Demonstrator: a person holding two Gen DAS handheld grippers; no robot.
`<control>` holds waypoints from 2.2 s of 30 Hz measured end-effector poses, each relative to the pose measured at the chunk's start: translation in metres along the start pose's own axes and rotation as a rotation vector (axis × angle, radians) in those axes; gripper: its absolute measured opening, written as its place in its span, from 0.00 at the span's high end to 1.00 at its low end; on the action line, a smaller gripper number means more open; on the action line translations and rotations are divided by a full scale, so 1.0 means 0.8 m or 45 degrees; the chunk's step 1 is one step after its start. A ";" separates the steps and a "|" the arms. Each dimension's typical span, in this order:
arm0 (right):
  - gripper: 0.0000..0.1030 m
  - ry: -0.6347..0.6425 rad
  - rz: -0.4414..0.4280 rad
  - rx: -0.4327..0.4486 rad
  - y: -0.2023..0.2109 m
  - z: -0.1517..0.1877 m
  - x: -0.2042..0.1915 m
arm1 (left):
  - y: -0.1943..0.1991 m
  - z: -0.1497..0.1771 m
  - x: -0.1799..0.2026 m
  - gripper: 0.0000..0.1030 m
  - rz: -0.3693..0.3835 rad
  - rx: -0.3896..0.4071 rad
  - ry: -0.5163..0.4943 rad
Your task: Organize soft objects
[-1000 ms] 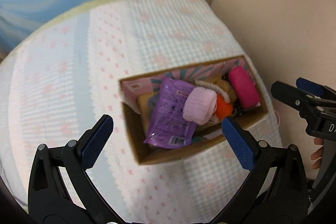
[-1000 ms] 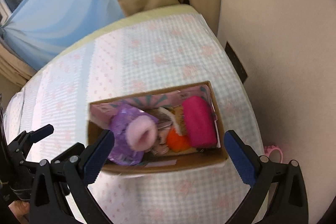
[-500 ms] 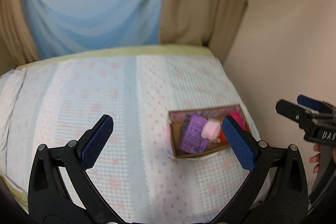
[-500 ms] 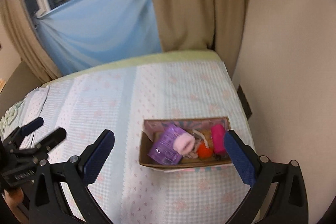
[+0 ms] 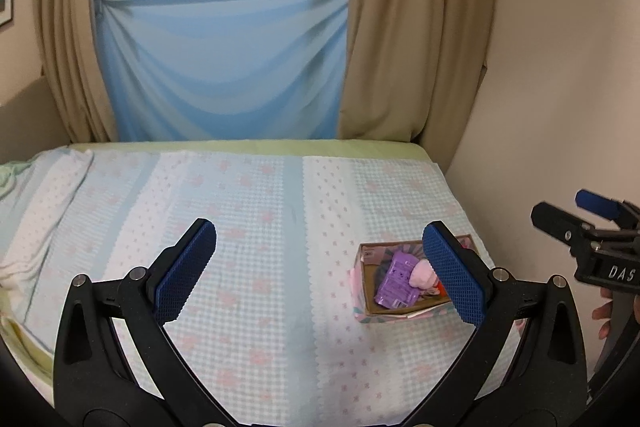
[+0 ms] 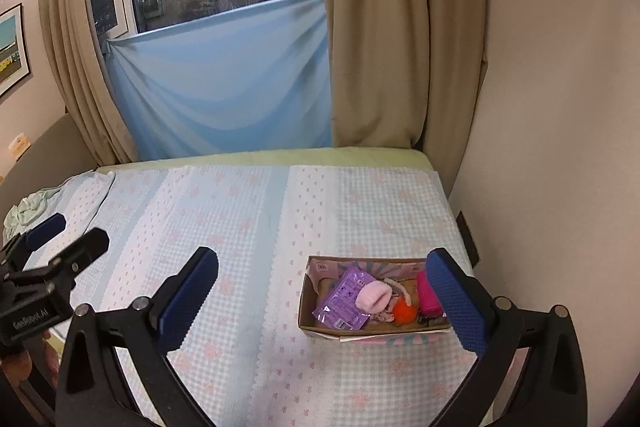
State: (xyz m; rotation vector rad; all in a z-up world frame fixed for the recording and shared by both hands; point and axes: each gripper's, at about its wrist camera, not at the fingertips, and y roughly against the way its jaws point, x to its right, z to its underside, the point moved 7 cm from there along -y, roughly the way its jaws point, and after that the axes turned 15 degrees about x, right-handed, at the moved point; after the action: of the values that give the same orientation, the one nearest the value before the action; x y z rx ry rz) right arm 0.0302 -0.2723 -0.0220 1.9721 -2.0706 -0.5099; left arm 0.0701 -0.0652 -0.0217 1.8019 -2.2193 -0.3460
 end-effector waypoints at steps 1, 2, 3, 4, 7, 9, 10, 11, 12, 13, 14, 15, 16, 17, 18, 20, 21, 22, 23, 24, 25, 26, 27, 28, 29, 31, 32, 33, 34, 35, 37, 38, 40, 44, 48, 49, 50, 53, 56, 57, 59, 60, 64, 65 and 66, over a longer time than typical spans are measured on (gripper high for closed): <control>0.00 0.002 0.004 0.014 0.004 0.000 -0.001 | 0.005 0.001 0.000 0.00 0.000 0.010 -0.005; 0.00 0.000 0.008 0.022 0.008 0.000 -0.003 | 0.009 0.002 -0.001 0.00 0.002 0.017 -0.007; 0.00 -0.002 0.015 0.032 0.012 -0.001 -0.004 | 0.009 0.003 -0.001 0.00 0.002 0.020 -0.007; 0.00 -0.002 0.024 0.041 0.015 -0.001 -0.004 | 0.012 0.005 -0.002 0.00 0.003 0.020 -0.005; 0.00 0.008 0.043 0.058 0.024 -0.003 -0.006 | 0.016 0.005 -0.005 0.00 0.002 0.023 0.002; 0.00 0.014 0.051 0.067 0.028 -0.004 -0.007 | 0.019 0.006 -0.005 0.00 0.003 0.028 0.001; 0.00 0.014 0.052 0.070 0.030 -0.003 -0.007 | 0.020 0.006 -0.005 0.00 0.002 0.029 -0.004; 0.00 0.011 0.053 0.071 0.031 -0.003 -0.008 | 0.020 0.007 -0.004 0.00 0.003 0.030 -0.008; 0.00 0.008 0.054 0.074 0.032 -0.003 -0.008 | 0.021 0.007 -0.003 0.00 0.003 0.033 -0.014; 0.00 0.007 0.057 0.077 0.033 -0.002 -0.008 | 0.021 0.006 -0.002 0.00 0.003 0.035 -0.016; 0.00 0.006 0.058 0.078 0.034 -0.002 -0.008 | 0.021 0.007 -0.002 0.00 0.004 0.036 -0.020; 0.00 0.005 0.059 0.079 0.034 -0.002 -0.008 | 0.022 0.006 -0.001 0.00 0.003 0.038 -0.024; 0.00 0.005 0.061 0.080 0.035 -0.002 -0.008 | 0.023 0.007 -0.001 0.00 0.003 0.040 -0.026; 0.00 0.006 0.062 0.081 0.037 -0.001 -0.008 | 0.024 0.007 0.000 0.00 0.003 0.042 -0.028; 0.00 0.005 0.062 0.082 0.037 -0.001 -0.008 | 0.026 0.008 0.000 0.00 0.002 0.044 -0.030; 0.00 0.001 0.063 0.084 0.039 0.000 -0.008 | 0.028 0.008 0.001 0.00 -0.003 0.047 -0.039; 0.00 -0.001 0.063 0.084 0.039 0.000 -0.008 | 0.029 0.007 0.002 0.00 -0.004 0.048 -0.040; 0.00 0.000 0.062 0.082 0.039 0.000 -0.008 | 0.030 0.008 0.002 0.00 -0.003 0.047 -0.040; 0.00 0.002 0.062 0.083 0.039 0.000 -0.008 | 0.031 0.008 0.002 0.00 -0.003 0.047 -0.039; 0.00 0.003 0.063 0.083 0.039 0.000 -0.007 | 0.031 0.008 0.002 0.00 -0.004 0.047 -0.039; 0.00 0.003 0.062 0.083 0.039 0.000 -0.007 | 0.032 0.008 0.002 0.00 -0.005 0.049 -0.039; 0.00 0.002 0.063 0.083 0.039 0.000 -0.008 | 0.033 0.007 0.002 0.00 -0.006 0.050 -0.040; 0.00 0.001 0.062 0.083 0.039 0.000 -0.008 | 0.034 0.007 0.002 0.00 -0.008 0.051 -0.042; 0.00 0.000 0.062 0.082 0.039 0.000 -0.008 | 0.035 0.007 0.002 0.00 -0.010 0.052 -0.043; 0.00 -0.001 0.063 0.084 0.040 0.000 -0.007 | 0.035 0.007 0.002 0.00 -0.011 0.053 -0.043; 0.00 -0.004 0.064 0.084 0.042 0.001 -0.007 | 0.035 0.007 0.004 0.00 -0.015 0.054 -0.042; 0.00 -0.005 0.065 0.085 0.044 0.002 -0.006 | 0.035 0.008 0.004 0.00 -0.016 0.055 -0.041; 0.00 -0.006 0.067 0.085 0.044 0.003 -0.006 | 0.036 0.008 0.004 0.00 -0.017 0.055 -0.040; 0.00 -0.005 0.069 0.086 0.045 0.003 -0.005 | 0.036 0.008 0.004 0.00 -0.017 0.055 -0.040; 0.00 -0.006 0.069 0.086 0.046 0.004 -0.006 | 0.036 0.008 0.004 0.00 -0.017 0.056 -0.042; 0.00 -0.007 0.070 0.087 0.047 0.004 -0.005 | 0.039 0.008 0.005 0.00 -0.021 0.060 -0.043; 0.00 -0.008 0.070 0.087 0.048 0.004 -0.005 | 0.040 0.009 0.006 0.00 -0.023 0.061 -0.044; 0.00 -0.009 0.072 0.086 0.047 0.004 -0.005 | 0.041 0.009 0.007 0.00 -0.027 0.062 -0.049; 0.00 0.002 0.084 0.092 0.050 0.004 -0.006 | 0.042 0.009 0.010 0.00 -0.025 0.061 -0.043; 0.00 0.003 0.084 0.095 0.050 0.004 -0.006 | 0.043 0.008 0.012 0.00 -0.034 0.065 -0.048; 0.00 0.002 0.084 0.095 0.050 0.004 -0.007 | 0.044 0.009 0.012 0.00 -0.035 0.063 -0.047; 0.00 0.002 0.082 0.096 0.051 0.004 -0.008 | 0.044 0.010 0.011 0.00 -0.037 0.062 -0.046; 0.00 0.007 0.082 0.092 0.051 0.005 -0.010 | 0.046 0.010 0.010 0.00 -0.040 0.061 -0.042; 0.00 0.006 0.082 0.092 0.051 0.005 -0.010 | 0.049 0.009 0.010 0.00 -0.049 0.068 -0.046; 0.00 0.005 0.081 0.092 0.051 0.005 -0.010 | 0.049 0.009 0.009 0.00 -0.050 0.070 -0.048; 0.00 0.005 0.080 0.091 0.051 0.005 -0.010 | 0.051 0.008 0.009 0.00 -0.058 0.076 -0.053; 0.00 0.006 0.079 0.092 0.051 0.005 -0.011 | 0.052 0.008 0.008 0.00 -0.061 0.078 -0.054; 0.00 0.006 0.073 0.095 0.053 0.005 -0.012 | 0.051 0.006 0.006 0.00 -0.066 0.080 -0.053; 0.00 0.005 0.073 0.096 0.053 0.005 -0.012 | 0.052 0.007 0.006 0.00 -0.065 0.080 -0.051; 0.00 0.006 0.073 0.098 0.053 0.004 -0.013 | 0.051 0.006 0.005 0.00 -0.068 0.080 -0.049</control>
State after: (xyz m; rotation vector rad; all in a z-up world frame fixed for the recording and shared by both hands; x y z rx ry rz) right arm -0.0095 -0.2608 -0.0071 1.9462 -2.1676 -0.4199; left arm 0.0299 -0.0607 -0.0120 1.9053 -2.2349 -0.3276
